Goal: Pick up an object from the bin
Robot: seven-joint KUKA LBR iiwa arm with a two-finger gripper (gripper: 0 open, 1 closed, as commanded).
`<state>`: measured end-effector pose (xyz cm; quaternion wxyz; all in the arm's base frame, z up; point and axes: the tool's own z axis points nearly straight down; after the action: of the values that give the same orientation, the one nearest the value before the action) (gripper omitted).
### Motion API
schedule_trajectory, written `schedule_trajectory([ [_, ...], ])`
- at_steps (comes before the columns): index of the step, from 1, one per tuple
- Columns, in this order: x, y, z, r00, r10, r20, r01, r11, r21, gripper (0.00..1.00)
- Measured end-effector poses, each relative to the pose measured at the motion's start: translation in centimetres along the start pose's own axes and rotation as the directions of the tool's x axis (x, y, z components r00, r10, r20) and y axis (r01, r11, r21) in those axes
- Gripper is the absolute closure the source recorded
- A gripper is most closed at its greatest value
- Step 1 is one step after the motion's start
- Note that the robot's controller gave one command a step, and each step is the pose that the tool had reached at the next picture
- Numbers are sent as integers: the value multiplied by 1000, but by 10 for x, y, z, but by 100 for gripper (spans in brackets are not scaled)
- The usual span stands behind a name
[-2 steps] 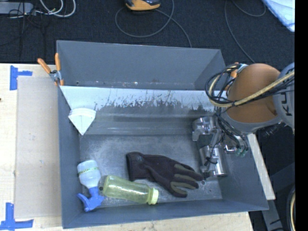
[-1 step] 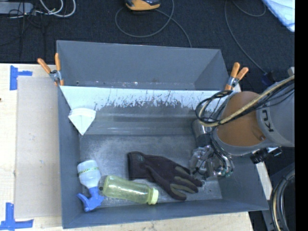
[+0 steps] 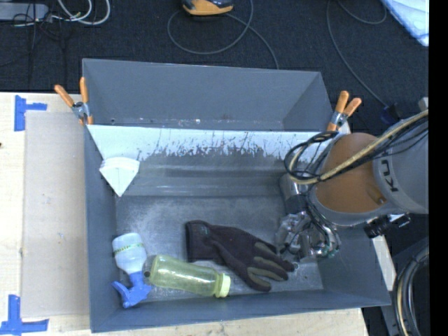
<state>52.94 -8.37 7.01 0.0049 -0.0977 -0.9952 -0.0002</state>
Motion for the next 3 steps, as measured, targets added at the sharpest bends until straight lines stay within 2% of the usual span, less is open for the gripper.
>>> schedule_trajectory([
  [1,4,-6,-48,1000,-9,-8,9,1000,0,100],
  [2,-4,3,-166,998,-65,6,65,998,0,0],
  [3,-3,3,-164,998,-66,1,66,998,0,0],
])
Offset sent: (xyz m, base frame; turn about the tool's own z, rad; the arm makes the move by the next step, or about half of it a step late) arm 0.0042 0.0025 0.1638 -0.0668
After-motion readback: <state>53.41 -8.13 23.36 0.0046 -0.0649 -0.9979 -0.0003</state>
